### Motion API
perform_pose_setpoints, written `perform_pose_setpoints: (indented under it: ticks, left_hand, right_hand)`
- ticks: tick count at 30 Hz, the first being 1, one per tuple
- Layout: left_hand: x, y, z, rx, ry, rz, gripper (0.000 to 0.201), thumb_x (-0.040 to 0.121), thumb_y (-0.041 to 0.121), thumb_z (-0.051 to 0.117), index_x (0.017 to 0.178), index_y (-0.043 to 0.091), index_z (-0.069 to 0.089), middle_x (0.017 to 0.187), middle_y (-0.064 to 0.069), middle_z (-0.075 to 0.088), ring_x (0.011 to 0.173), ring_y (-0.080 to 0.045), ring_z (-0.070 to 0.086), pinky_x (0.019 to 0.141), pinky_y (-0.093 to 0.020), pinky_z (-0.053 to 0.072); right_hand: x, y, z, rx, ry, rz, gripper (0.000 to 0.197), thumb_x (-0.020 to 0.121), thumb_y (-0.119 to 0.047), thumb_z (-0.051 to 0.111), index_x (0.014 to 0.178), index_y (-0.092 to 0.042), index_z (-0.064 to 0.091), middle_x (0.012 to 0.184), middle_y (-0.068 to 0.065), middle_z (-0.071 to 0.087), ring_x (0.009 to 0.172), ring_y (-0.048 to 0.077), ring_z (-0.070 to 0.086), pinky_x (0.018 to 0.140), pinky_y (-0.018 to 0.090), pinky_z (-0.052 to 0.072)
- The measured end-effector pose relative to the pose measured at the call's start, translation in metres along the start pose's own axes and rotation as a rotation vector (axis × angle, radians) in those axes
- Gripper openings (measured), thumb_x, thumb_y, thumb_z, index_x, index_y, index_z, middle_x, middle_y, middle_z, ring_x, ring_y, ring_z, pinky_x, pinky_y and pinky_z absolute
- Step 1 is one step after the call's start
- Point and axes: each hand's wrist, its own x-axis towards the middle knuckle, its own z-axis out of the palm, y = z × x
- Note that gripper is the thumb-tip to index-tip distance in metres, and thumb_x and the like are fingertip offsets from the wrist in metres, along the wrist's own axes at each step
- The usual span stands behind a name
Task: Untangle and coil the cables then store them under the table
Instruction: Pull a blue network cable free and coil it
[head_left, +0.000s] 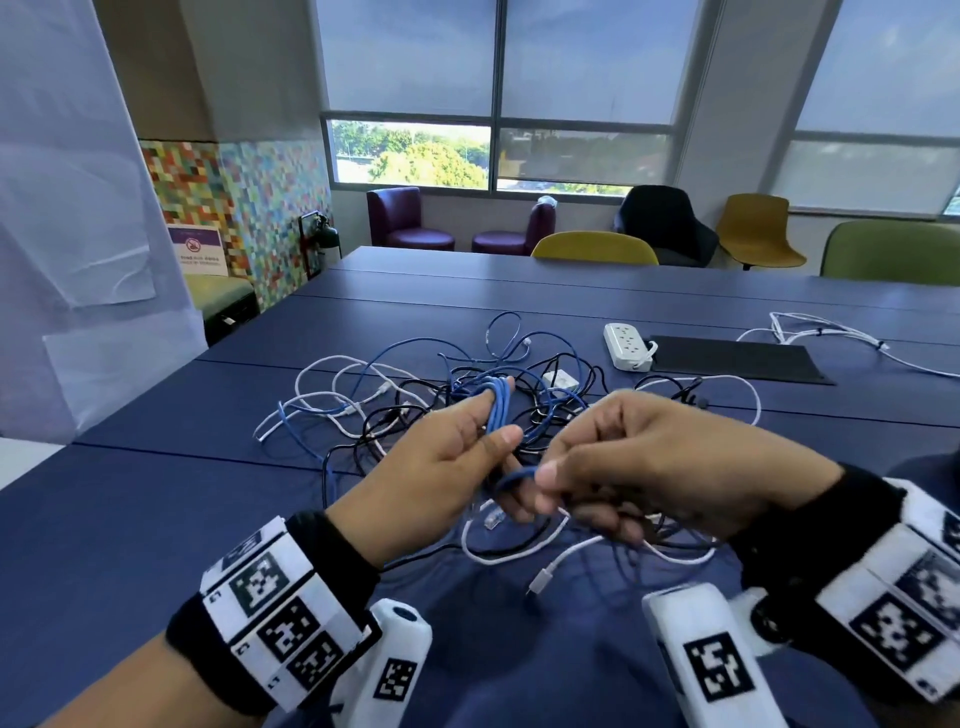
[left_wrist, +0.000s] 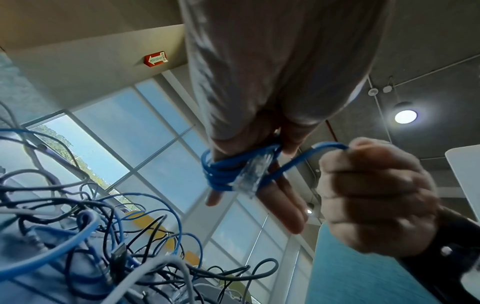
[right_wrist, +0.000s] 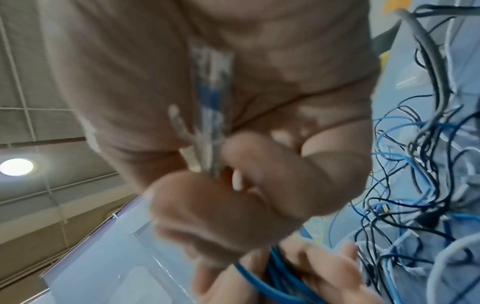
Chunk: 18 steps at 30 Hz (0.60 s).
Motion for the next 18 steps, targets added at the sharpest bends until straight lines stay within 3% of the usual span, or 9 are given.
perform_pose_setpoints:
  ticks: [2, 4, 7, 8, 10, 11, 14, 16, 18]
  left_hand:
    - [-0.002, 0.0, 0.001, -0.018, -0.027, 0.002, 0.035, 0.1, 0.02, 0.044, 0.109, -0.014, 0.043, 0.067, -0.005, 0.064, 0.06, -0.029, 0.063, 0.059, -0.037, 0.056]
    - [-0.003, 0.001, 0.0, 0.007, -0.035, -0.001, 0.042, 0.098, 0.031, 0.039, 0.103, -0.01, 0.047, 0.064, -0.016, 0.061, 0.054, -0.029, 0.059, 0.06, -0.038, 0.055]
    - [-0.005, 0.001, 0.003, 0.011, -0.053, -0.022, 0.061, 0.095, 0.06, 0.036, 0.092, 0.002, 0.055, 0.051, -0.007, 0.056, 0.048, -0.025, 0.05, 0.083, -0.061, 0.051]
    - [-0.005, 0.0, 0.004, -0.034, -0.072, -0.044, 0.059, 0.092, 0.065, 0.038, 0.09, 0.01, 0.06, 0.047, -0.005, 0.052, 0.045, -0.022, 0.046, 0.089, -0.063, 0.049]
    - [-0.005, -0.001, 0.006, -0.156, -0.091, -0.08, 0.039, 0.094, 0.054, 0.042, 0.089, 0.024, 0.067, 0.043, -0.006, 0.044, 0.039, -0.018, 0.039, 0.094, -0.059, 0.049]
    - [-0.005, -0.002, 0.006, -0.204, -0.083, -0.092, 0.033, 0.097, 0.045, 0.042, 0.092, 0.023, 0.068, 0.042, -0.007, 0.041, 0.037, -0.016, 0.036, 0.095, -0.059, 0.049]
    - [-0.005, -0.005, 0.004, -0.275, -0.066, -0.104, 0.029, 0.097, 0.03, 0.041, 0.104, 0.012, 0.063, 0.041, -0.007, 0.038, 0.034, -0.013, 0.034, 0.094, -0.062, 0.048]
    - [-0.006, -0.007, 0.004, -0.302, -0.066, -0.094, 0.034, 0.099, 0.031, 0.038, 0.108, 0.01, 0.063, 0.041, -0.006, 0.037, 0.033, -0.013, 0.033, 0.093, -0.062, 0.048]
    - [-0.005, -0.008, 0.006, -0.343, -0.051, -0.086, 0.044, 0.1, 0.033, 0.036, 0.112, -0.001, 0.059, 0.039, -0.005, 0.035, 0.032, -0.012, 0.032, 0.092, -0.063, 0.049]
  right_hand:
    - [0.003, -0.001, -0.004, 0.034, 0.075, -0.028, 0.023, 0.092, -0.019, 0.06, 0.074, -0.009, 0.071, 0.05, 0.002, 0.049, 0.041, 0.013, 0.042, 0.041, 0.019, 0.032]
    - [0.006, -0.001, -0.004, 0.086, 0.108, -0.05, 0.025, 0.091, -0.022, 0.059, 0.073, -0.011, 0.071, 0.051, 0.002, 0.048, 0.043, 0.014, 0.043, 0.044, 0.022, 0.031]
    - [0.009, -0.002, -0.004, 0.145, 0.144, -0.09, 0.028, 0.093, -0.021, 0.057, 0.071, -0.011, 0.071, 0.054, 0.002, 0.049, 0.047, 0.015, 0.046, 0.046, 0.024, 0.032]
    - [0.01, -0.002, -0.004, 0.158, 0.162, -0.099, 0.029, 0.094, -0.02, 0.056, 0.071, -0.01, 0.07, 0.056, 0.003, 0.05, 0.048, 0.015, 0.047, 0.047, 0.024, 0.033]
    - [0.01, -0.003, -0.005, 0.189, 0.193, -0.118, 0.026, 0.092, -0.019, 0.057, 0.073, -0.008, 0.071, 0.059, 0.004, 0.053, 0.054, 0.016, 0.049, 0.051, 0.025, 0.036]
    - [0.011, -0.002, -0.006, 0.215, 0.202, -0.13, 0.023, 0.089, -0.021, 0.059, 0.075, -0.007, 0.072, 0.061, 0.005, 0.054, 0.056, 0.016, 0.05, 0.053, 0.027, 0.036]
    - [0.014, 0.003, -0.01, 0.301, 0.2, -0.168, 0.028, 0.08, -0.027, 0.062, 0.084, -0.002, 0.075, 0.066, 0.005, 0.059, 0.063, 0.015, 0.052, 0.06, 0.029, 0.035]
    - [0.016, 0.007, -0.011, 0.337, 0.179, -0.191, 0.03, 0.082, -0.028, 0.068, 0.092, 0.0, 0.075, 0.072, 0.004, 0.061, 0.066, 0.013, 0.053, 0.062, 0.027, 0.034]
    - [0.017, 0.009, -0.011, 0.364, 0.188, -0.223, 0.03, 0.081, -0.026, 0.072, 0.097, -0.001, 0.074, 0.076, 0.002, 0.063, 0.069, 0.011, 0.052, 0.062, 0.026, 0.034]
